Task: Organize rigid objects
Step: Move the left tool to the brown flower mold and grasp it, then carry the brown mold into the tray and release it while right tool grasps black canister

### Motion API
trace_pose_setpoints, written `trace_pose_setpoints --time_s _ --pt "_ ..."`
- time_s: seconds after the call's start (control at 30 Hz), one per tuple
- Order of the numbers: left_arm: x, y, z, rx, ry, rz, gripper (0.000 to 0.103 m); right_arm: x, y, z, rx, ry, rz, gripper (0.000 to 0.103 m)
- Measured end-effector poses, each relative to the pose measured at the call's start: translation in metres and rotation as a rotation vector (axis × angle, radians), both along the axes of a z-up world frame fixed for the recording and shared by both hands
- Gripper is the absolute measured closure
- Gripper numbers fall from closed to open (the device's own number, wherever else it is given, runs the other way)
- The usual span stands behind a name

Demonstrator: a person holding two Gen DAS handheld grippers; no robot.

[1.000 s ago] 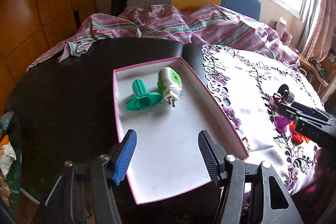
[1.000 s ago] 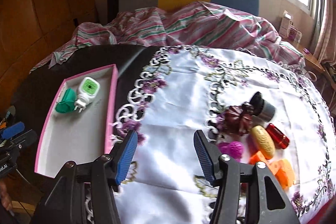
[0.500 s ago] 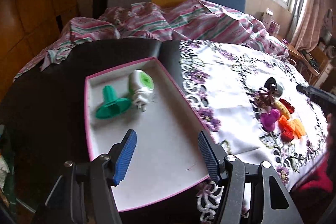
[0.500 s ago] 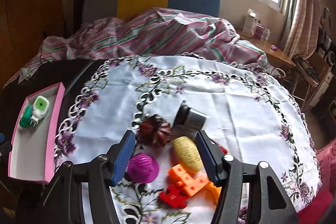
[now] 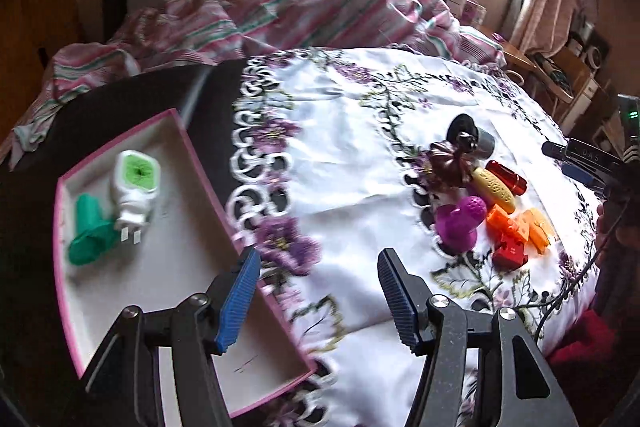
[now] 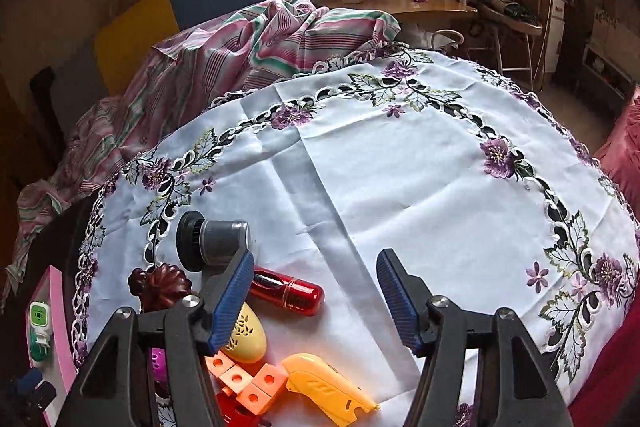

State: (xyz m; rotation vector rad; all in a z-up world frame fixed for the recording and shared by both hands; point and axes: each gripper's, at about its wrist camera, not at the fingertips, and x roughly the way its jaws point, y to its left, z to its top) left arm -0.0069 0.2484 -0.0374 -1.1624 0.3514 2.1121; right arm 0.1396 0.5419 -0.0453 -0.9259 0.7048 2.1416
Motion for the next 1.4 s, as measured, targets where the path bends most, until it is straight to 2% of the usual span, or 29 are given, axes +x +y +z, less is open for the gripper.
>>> trace_pose_setpoints --time_s 0.07,0.23,0.43,0.67,0.83,0.9,0.97,1.0,1.03,1.1,1.2,1.4 --pt "0.001 0.023 -0.004 0.005 -0.022 -0.043 0.041 -0.002 -0.001 -0.001 -0.003 -0.01 0.004 0.038" --pt "0.006 0.074 -0.001 0.021 0.041 -0.146 0.041 -0.002 0.003 -0.002 -0.013 -0.003 0.004 0.038" --pt "0.005 0.123 -0.005 0.024 0.057 -0.241 0.041 0.0 0.006 -0.004 -0.051 0.012 -0.005 0.038" --pt "0.007 0.163 -0.018 0.01 0.057 -0.292 0.041 -0.001 0.011 -0.009 -0.089 0.009 -0.012 0.038" --pt "0.006 0.187 -0.024 -0.019 0.097 -0.298 0.041 0.0 0.013 -0.009 -0.112 0.028 -0.014 0.038" --pt "0.004 0.195 -0.025 -0.008 0.078 -0.305 0.041 0.0 0.014 -0.01 -0.119 0.025 -0.015 0.038" --pt "0.003 0.201 -0.028 -0.014 0.085 -0.301 0.047 0.0 0.013 -0.01 -0.127 0.03 -0.01 0.038" --pt "0.002 0.204 -0.031 -0.018 0.075 -0.304 0.067 -0.002 0.013 -0.01 -0.125 0.028 -0.008 0.038" --pt "0.001 0.206 -0.035 -0.024 0.063 -0.311 0.077 -0.003 0.013 -0.01 -0.119 0.022 -0.007 0.038" --pt "0.001 0.204 -0.034 -0.001 0.081 -0.304 0.079 -0.005 0.011 -0.01 -0.109 0.016 0.006 0.038" --pt "-0.003 0.191 -0.032 0.02 0.061 -0.278 0.079 -0.006 0.009 -0.011 -0.097 0.0 0.013 0.038" --pt "-0.014 0.137 -0.019 0.059 0.072 -0.189 0.079 -0.012 0.003 -0.015 -0.089 -0.029 0.037 0.038"
